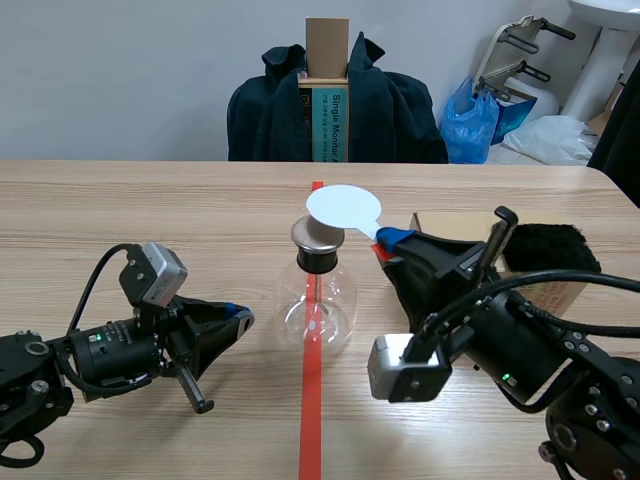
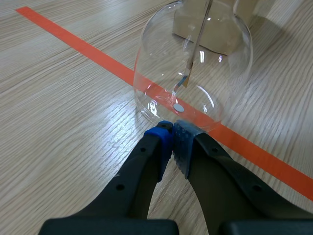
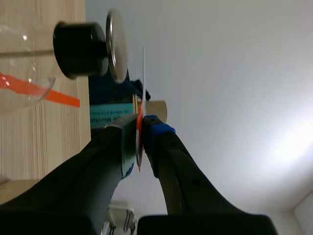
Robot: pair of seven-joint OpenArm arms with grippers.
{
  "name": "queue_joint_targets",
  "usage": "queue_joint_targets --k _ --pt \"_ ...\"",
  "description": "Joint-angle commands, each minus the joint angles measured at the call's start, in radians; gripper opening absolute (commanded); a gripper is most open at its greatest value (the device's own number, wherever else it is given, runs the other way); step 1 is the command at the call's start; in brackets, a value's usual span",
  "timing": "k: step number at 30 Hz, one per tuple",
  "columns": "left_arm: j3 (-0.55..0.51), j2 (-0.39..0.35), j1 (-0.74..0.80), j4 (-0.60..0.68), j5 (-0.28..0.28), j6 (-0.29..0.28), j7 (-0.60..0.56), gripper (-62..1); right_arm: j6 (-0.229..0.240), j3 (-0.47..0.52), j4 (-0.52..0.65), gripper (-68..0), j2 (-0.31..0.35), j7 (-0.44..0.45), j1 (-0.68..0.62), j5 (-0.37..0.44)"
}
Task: Do the electroscope experiment.
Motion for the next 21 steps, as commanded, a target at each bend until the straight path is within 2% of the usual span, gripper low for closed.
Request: queue_joint_targets --k 1,12,16,21 --pt "-0.002 0.000 -0.002 0.020 -0.010 -0.003 -0.017 -57.9 -0.008 0.016 0.021 -66.8 0.006 -0.029 0.017 0.006" --pt "-0.002 0.000 -0.002 0.020 -0.010 -0.003 -0.017 -57.9 -0.008 0.019 0.021 -66.8 0.009 -0.244 0.017 0.006" --pt "-0.002 0.000 -0.002 0.020 -0.010 -0.003 -0.017 -57.9 -0.008 0.019 0.021 -66.8 0.009 -0.289 0.017 0.006" --pt "-0.002 0.000 -0.002 0.020 -0.010 -0.003 -0.017 -58.0 -0.008 0.019 0.021 -66.8 0.009 -0.294 0.017 -0.005"
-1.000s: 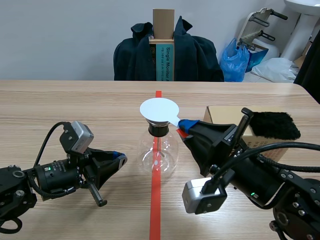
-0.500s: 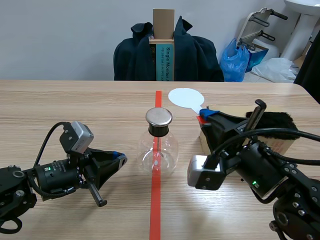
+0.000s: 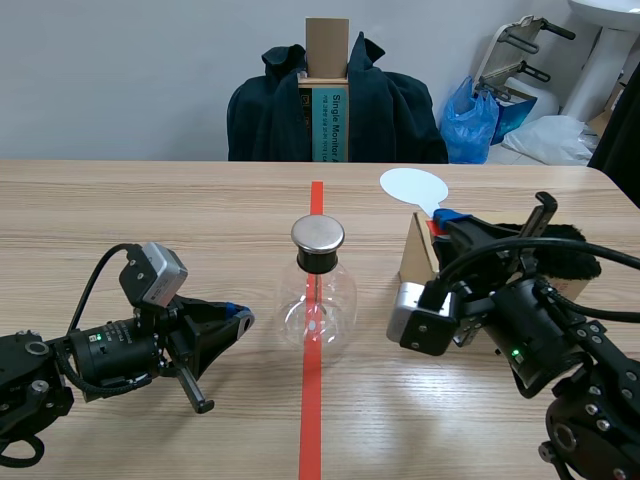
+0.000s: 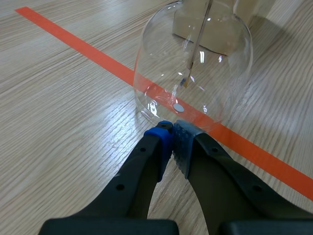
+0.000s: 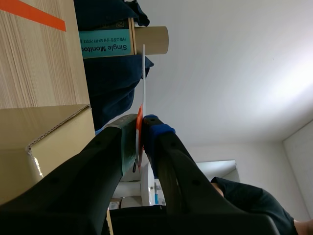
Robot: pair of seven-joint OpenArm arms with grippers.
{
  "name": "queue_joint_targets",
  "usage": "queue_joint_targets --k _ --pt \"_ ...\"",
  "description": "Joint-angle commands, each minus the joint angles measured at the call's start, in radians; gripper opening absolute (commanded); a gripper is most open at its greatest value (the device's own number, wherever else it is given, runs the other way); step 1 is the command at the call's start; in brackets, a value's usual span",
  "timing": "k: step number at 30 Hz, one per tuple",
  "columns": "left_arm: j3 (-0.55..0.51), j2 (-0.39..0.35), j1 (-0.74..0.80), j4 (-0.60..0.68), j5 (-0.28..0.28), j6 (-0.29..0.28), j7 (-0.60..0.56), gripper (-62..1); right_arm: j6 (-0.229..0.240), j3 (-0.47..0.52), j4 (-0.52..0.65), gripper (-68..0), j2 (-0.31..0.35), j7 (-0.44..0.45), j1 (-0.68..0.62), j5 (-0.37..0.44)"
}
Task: Do the electroscope experiment.
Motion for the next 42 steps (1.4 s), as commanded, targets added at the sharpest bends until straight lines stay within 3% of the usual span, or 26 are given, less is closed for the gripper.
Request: queue_joint_targets --k 1,24,32,42 --pt "-0.002 0.000 -0.002 0.020 -0.010 -0.003 -0.017 -57.9 -0.008 0.019 0.021 -66.8 0.009 0.008 0.017 -0.012" --pt "-0.002 0.000 -0.003 0.020 -0.010 -0.003 -0.017 -57.9 -0.008 0.019 0.021 -66.8 0.008 0.377 0.017 -0.039" --pt "-0.002 0.000 -0.003 0.020 -0.010 -0.003 -0.018 -57.9 -0.008 0.019 0.021 -66.8 0.008 0.429 0.017 -0.039" --pt "-0.002 0.000 -0.003 0.020 -0.010 -0.003 -0.018 -57.9 -0.008 0.019 0.021 -66.8 0.008 0.432 0.017 -0.041"
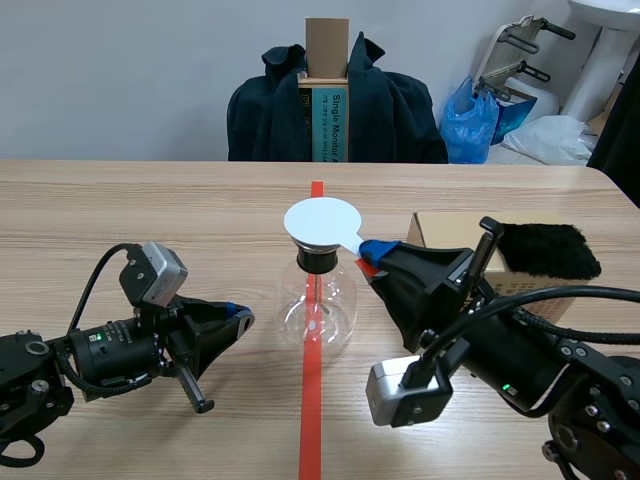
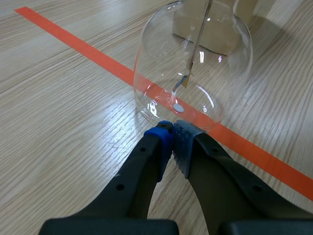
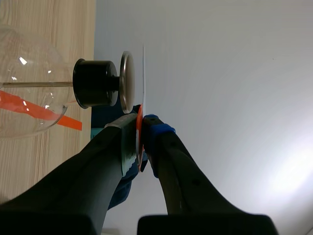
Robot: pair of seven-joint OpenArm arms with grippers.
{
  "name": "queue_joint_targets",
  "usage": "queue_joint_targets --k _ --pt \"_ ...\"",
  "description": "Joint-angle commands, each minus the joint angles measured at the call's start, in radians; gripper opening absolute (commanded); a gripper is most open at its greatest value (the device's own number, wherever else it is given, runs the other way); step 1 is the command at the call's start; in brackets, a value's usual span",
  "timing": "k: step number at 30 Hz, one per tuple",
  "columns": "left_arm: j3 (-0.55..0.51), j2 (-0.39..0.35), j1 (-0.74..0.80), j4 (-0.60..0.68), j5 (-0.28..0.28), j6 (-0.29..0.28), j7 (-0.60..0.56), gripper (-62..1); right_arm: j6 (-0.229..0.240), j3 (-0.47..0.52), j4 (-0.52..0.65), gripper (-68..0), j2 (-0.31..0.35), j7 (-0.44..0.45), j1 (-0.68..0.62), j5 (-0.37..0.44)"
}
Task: Do the electroscope experiment.
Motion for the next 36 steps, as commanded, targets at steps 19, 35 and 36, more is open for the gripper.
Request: queue_joint_targets --k 19,35,36 --pt "-0.002 0.000 -0.003 0.020 -0.010 -0.003 -0.018 -57.9 -0.009 0.021 0.021 -66.8 0.008 -0.188 0.017 0.005" --pt "-0.002 0.000 -0.003 0.020 -0.010 -0.003 -0.018 -57.9 -0.087 0.158 0.069 -66.9 0.041 -0.394 -0.009 0.036" --pt "-0.002 0.000 -0.003 0.020 -0.010 -0.003 -0.018 -57.9 -0.087 0.171 0.087 -66.9 0.053 -0.404 -0.020 0.050"
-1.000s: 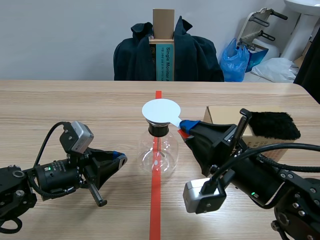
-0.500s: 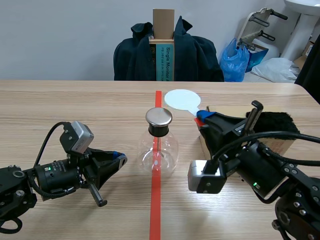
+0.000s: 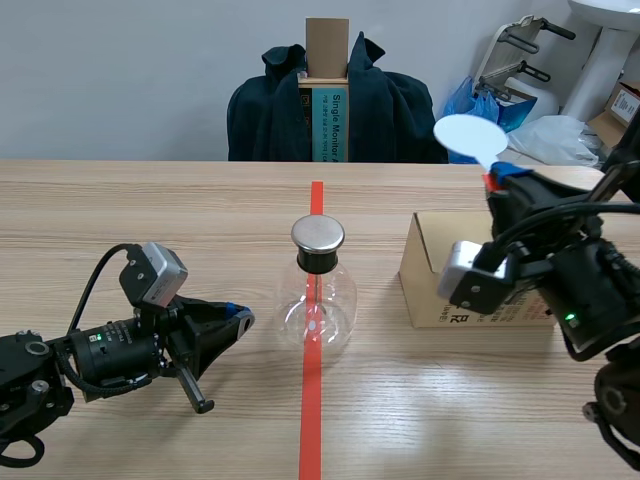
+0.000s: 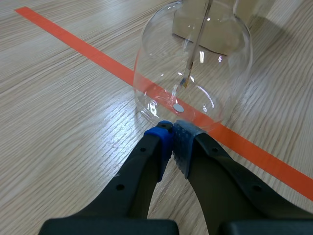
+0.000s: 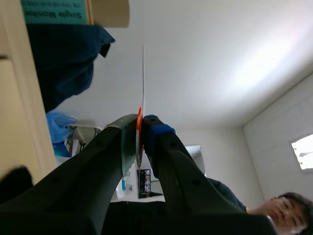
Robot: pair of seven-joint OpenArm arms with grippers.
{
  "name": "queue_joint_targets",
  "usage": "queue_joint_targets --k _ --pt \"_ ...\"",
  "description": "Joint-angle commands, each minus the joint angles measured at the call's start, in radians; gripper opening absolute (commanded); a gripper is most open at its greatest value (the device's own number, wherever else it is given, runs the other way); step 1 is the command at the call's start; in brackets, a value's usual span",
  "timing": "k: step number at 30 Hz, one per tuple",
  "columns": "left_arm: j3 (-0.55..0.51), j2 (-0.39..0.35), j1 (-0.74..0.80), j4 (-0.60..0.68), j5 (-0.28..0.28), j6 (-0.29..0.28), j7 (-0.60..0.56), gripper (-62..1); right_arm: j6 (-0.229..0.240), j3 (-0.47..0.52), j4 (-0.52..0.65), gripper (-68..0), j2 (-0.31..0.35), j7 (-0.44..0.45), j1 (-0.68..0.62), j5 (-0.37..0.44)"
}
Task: Do the electroscope experiment.
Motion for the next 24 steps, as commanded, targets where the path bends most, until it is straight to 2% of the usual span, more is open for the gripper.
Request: queue_joint_targets --k 1,6,13,17,19,22,24 --pt "-0.002 0.000 -0.003 0.020 -0.010 -0.003 -0.018 -57.9 -0.015 0.023 0.063 -66.9 0.039 -0.011 -0.014 0.023" --pt "-0.002 0.000 -0.003 0.020 -0.010 -0.003 -0.018 -57.9 -0.015 0.099 0.163 -66.9 0.078 -0.037 -0.105 0.064" --pt "-0.007 -0.007 0.002 0.021 -0.010 -0.004 -0.019 -57.9 -0.015 0.201 0.260 -66.8 0.082 -0.042 -0.261 0.079" --pt "-0.010 -0.061 0.051 0.097 -0.014 -0.013 -0.025 -57.4 -0.015 0.236 0.279 -66.8 0.082 -0.042 -0.323 0.082" --pt "-0.026 -0.109 0.115 0.188 -0.014 -0.012 -0.048 -52.2 -0.024 0.248 0.280 -66.8 0.082 -0.042 -0.345 0.092" --pt "-0.082 -0.195 0.240 0.359 -0.021 -0.011 -0.081 -36.6 -0.058 0.260 0.282 -66.8 0.082 -0.041 -0.375 0.106" --pt "-0.136 -0.253 0.337 0.478 -0.059 -0.011 -0.090 -25.9 -0.077 0.267 0.282 -66.9 0.082 -0.041 -0.392 0.109"
